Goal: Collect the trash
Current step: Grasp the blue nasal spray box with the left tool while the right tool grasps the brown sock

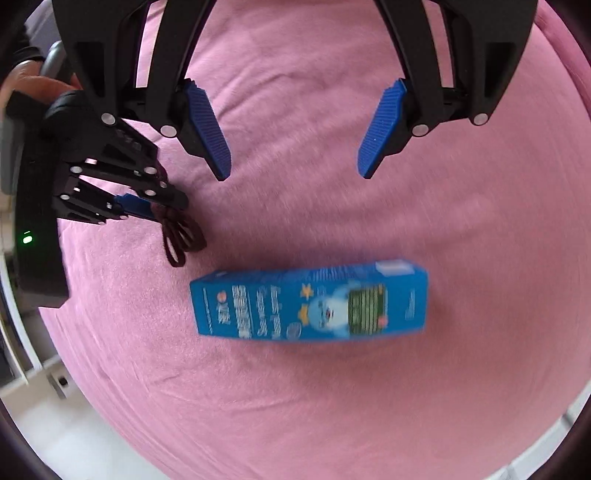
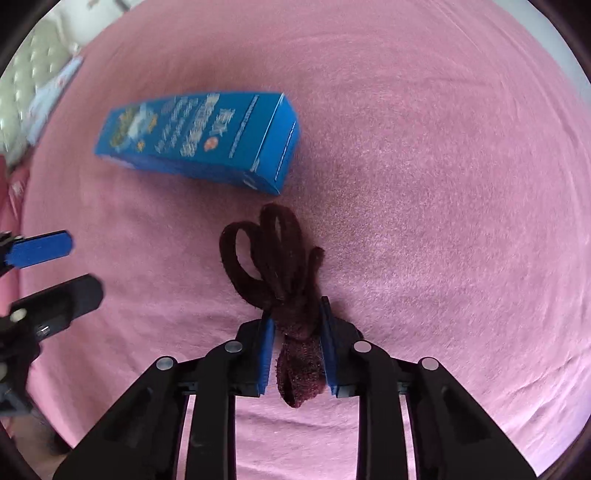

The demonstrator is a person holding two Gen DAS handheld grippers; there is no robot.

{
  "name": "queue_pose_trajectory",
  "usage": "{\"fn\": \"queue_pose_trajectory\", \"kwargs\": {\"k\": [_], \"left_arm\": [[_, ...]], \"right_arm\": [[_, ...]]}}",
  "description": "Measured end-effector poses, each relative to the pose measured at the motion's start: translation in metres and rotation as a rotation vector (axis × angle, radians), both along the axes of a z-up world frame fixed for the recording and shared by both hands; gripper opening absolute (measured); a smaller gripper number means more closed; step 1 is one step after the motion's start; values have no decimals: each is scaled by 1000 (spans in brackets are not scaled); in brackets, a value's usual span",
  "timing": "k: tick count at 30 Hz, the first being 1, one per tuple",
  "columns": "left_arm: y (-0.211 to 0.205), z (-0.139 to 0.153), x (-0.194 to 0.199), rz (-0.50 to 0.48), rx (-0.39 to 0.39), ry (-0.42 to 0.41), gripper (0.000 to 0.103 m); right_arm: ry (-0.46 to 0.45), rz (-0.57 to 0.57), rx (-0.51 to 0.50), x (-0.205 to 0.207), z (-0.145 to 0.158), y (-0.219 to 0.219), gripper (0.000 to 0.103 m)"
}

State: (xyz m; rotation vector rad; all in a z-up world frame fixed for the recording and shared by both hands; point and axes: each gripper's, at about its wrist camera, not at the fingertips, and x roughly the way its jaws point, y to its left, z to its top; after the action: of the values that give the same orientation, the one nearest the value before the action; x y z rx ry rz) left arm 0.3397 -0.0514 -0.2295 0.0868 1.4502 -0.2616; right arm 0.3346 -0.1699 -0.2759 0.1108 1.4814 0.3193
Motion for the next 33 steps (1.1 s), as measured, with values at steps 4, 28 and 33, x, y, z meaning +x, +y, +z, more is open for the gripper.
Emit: {"fn": "queue_pose_trajectory", "kwargs": {"k": [4, 28, 33], "left_arm": [[-18, 8, 22, -239, 110, -62, 71], [-73, -43, 100, -654, 221, -11, 81], [-74, -52, 121, -664, 196, 28, 86]], "right_arm": [[20, -74, 77, -4, 9, -5, 23], [32, -237, 143, 13, -2, -41, 23], [33, -249, 146, 18, -4, -48, 23]]}}
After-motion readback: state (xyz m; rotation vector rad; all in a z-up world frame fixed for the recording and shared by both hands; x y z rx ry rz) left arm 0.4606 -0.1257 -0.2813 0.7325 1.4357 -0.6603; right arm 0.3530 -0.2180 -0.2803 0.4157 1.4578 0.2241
